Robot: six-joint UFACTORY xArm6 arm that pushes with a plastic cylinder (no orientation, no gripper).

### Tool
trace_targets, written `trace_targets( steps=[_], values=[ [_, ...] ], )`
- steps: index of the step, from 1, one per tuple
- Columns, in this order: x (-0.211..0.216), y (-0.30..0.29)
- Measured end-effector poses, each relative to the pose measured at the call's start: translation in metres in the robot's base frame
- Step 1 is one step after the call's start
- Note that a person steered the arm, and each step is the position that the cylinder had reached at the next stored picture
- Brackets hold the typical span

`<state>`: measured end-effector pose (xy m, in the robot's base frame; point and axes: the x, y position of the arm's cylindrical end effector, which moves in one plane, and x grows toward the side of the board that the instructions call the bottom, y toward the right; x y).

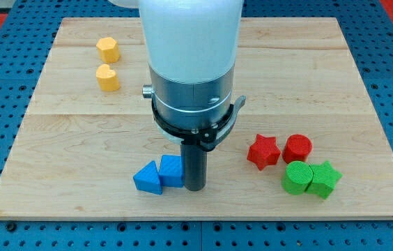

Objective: Place the yellow heart above the red star

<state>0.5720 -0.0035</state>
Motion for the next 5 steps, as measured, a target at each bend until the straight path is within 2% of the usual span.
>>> trace_targets(
  steps=[1, 3, 5],
  values=[
    [-0.01, 0.031],
    [-0.089, 0.03],
    [-0.087, 0.03]
  ],
)
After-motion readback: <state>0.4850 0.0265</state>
